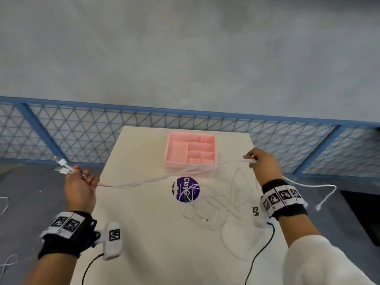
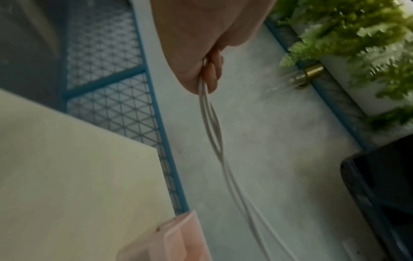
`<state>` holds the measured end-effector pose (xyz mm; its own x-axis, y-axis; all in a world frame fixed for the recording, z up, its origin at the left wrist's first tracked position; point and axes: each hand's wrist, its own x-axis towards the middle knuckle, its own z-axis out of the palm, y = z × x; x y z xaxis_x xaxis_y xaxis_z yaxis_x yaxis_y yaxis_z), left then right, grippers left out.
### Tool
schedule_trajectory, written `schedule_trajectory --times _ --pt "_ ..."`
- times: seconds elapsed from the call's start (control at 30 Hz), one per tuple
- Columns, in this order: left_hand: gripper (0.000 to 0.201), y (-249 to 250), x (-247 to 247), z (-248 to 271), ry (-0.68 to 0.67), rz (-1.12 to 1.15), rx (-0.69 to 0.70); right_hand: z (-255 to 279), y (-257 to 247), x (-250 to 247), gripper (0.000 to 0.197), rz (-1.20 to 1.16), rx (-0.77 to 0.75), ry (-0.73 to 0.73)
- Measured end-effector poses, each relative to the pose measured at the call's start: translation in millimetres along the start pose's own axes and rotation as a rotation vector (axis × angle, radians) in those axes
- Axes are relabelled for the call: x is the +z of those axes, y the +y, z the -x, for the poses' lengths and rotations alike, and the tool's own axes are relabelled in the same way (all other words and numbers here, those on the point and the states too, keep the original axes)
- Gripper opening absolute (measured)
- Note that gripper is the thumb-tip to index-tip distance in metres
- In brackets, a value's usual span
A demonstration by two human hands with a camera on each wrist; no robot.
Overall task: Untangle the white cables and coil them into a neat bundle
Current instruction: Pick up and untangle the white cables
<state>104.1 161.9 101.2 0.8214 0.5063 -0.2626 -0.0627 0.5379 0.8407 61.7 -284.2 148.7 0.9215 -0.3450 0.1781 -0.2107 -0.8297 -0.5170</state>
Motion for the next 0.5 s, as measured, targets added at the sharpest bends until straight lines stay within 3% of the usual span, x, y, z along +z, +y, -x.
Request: schedule_trajectory --times 0.1,0.2,0.27,0.4,0.5 --pt "0.027 0.0 12.1 6.2 -0.033 -0.249 0.057 28.1 9.8 32.6 0.015 0.046 0.052 -0.306" --pt "0.026 -1.4 41.1 28.0 -0.206 -0.579 0.153 48.7 6.7 53.7 0.020 0.031 -0.039 -0.469" --pt "0.020 -9.9 64.3 56.9 -0.408 -0.629 0.147 55.1 -0.1 57.6 0.018 0.013 -0.088 -0.460" --pt "0.012 -46.4 98.7 121.2 -0.955 -0.825 0.200 64.2 -33.5 59.4 0.009 -0.086 -0.181 -0.494" --pt "0.060 -78.1 106.6 149.0 -1.138 -1.005 0.162 63.8 -54.1 56.5 0.010 -0.162 -0.279 -0.501"
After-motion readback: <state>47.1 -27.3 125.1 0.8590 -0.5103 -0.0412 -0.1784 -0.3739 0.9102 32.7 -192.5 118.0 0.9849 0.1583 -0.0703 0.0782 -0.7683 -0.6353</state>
